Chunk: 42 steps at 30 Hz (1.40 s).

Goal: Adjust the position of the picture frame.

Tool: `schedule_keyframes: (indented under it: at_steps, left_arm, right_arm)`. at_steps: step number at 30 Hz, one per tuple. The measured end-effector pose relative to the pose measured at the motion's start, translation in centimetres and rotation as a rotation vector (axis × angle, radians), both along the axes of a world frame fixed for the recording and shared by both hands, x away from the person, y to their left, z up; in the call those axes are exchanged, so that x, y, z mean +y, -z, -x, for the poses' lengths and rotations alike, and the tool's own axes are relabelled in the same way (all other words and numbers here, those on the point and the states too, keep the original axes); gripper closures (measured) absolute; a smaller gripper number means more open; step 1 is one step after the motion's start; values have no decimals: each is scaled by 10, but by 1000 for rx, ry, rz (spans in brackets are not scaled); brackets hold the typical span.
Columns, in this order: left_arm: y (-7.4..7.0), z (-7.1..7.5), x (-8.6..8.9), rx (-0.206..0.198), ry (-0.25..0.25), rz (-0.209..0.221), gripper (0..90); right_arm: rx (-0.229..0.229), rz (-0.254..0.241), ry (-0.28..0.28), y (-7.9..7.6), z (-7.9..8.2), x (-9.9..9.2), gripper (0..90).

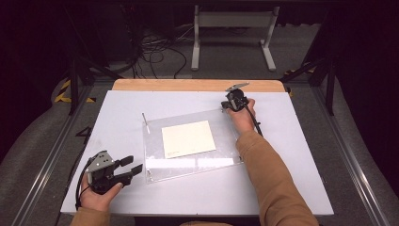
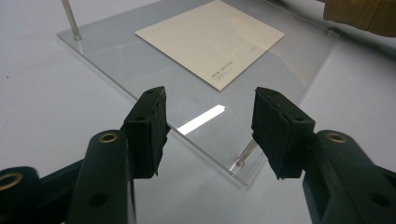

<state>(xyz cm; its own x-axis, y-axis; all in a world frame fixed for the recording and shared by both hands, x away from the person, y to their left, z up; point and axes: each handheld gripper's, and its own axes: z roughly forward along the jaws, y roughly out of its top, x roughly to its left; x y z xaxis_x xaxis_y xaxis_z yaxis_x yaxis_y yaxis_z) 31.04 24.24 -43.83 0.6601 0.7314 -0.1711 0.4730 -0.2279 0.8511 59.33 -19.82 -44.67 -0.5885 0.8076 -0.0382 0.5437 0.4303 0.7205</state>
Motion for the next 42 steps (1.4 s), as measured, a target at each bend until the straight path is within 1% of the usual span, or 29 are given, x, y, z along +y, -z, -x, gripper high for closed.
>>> schedule_keyframes:
  at_steps: [4, 9, 12, 14, 17, 18, 19, 20, 22, 24, 26, 27, 28, 29, 31, 33, 34, 35, 36, 37, 39, 41, 42]
  left_arm:
    - [1, 0, 1, 2, 0, 7, 459]
    - [0, 0, 0, 8, 4, 11, 459]
    - [-1, 1, 0, -1, 4, 8, 459]
    - [-1, 2, 2, 1, 3, 9, 457]
    - [-1, 4, 5, 2, -4, 16, 455]
    - [-1, 5, 6, 1, -11, 17, 455]
    - [-2, 7, 9, 8, -15, 20, 451]
    - [-2, 8, 11, 12, -16, 25, 450]
    - [-3, 11, 17, 14, -24, 43, 439]
    - [-5, 16, 21, 15, -39, 45, 436]
    - [-6, 20, 26, 7, -45, 42, 435]
    - [-7, 25, 30, 11, -58, 49, 433]
    - [-7, 25, 30, 11, -58, 49, 431]
    - [-8, 29, 34, 4, -62, 42, 429]
    - [-8, 31, 35, 3, -65, 40, 426]
    - [-8, 35, 36, 6, -61, 33, 422]
    - [-7, 37, 36, 7, -53, 25, 420]
    - [-6, 39, 35, 16, -53, 28, 416]
    - [-6, 40, 36, 19, -36, 22, 411]
    - [-5, 42, 35, 20, -31, 26, 410]
    - [-4, 44, 34, 23, -14, 22, 406]
    - [-4, 45, 33, 30, -6, 12, 405]
    - [-4, 45, 32, 35, -6, 0, 404]
  right_arm:
    - [17, 17, -23, -2, 0, 0, 900]
    - [36, 26, -39, -3, 1, -1, 900]
    - [52, 46, -54, -5, 3, -1, 900]
    - [71, 62, -67, -7, 6, -1, 900]
    - [98, 98, -94, -10, 12, -1, 900]
    - [105, 124, -110, -12, 15, 0, 900]
    - [106, 136, -118, -13, 16, 0, 900]
    - [116, 169, -135, -14, 21, 2, 900]
    - [124, 204, -158, -16, 26, 4, 900]
    - [152, 236, -181, -18, 33, 5, 900]
    - [167, 261, -204, -20, 39, 6, 900]
    - [182, 285, -225, -21, 46, 7, 900]
    - [184, 298, -234, -22, 49, 7, 900]
    - [188, 312, -246, -22, 54, 8, 900]
    - [188, 317, -251, -22, 57, 8, 900]
    - [191, 319, -266, -22, 65, 7, 900]
    - [196, 312, -270, -22, 68, 5, 900]
    - [199, 305, -276, -22, 71, 4, 900]
    - [196, 300, -284, -22, 74, 3, 900]
    - [202, 287, -290, -21, 78, 1, 900]
    - [213, 269, -306, -21, 83, -2, 900]
    - [221, 262, -316, -21, 89, -4, 900]
    - [223, 257, -320, -21, 91, -5, 900]
